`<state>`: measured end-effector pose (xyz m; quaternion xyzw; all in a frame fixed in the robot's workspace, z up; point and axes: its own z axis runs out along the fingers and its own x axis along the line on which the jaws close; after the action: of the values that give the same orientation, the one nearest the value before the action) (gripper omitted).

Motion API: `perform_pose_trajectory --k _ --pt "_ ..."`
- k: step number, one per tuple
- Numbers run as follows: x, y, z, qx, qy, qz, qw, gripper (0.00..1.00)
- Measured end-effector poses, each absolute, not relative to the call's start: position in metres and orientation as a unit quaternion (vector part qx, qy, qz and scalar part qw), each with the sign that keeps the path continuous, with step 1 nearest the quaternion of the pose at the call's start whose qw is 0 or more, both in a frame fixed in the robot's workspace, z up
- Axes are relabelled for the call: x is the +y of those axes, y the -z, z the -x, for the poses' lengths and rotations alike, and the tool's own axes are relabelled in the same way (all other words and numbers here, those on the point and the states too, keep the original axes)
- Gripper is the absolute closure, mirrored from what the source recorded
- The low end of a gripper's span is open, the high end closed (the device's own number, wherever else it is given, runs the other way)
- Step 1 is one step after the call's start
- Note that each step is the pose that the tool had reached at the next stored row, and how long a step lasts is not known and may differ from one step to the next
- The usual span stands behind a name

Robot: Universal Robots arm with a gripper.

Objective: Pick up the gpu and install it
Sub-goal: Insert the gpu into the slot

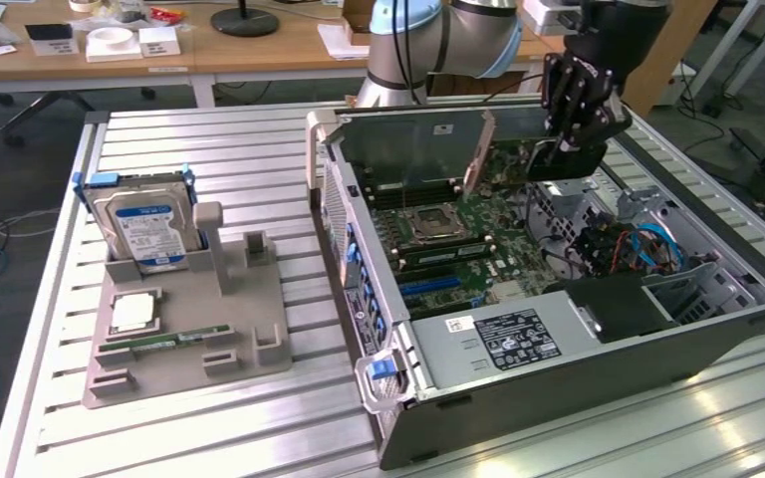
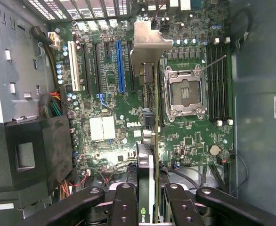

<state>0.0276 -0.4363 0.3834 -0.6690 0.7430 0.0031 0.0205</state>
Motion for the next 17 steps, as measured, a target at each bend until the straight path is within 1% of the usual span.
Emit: perform_pose_trajectory --k 17 --pt "-0.4363 -0.3773 -0.0276 0.743 -0.003 0.669 0.021 0.73"
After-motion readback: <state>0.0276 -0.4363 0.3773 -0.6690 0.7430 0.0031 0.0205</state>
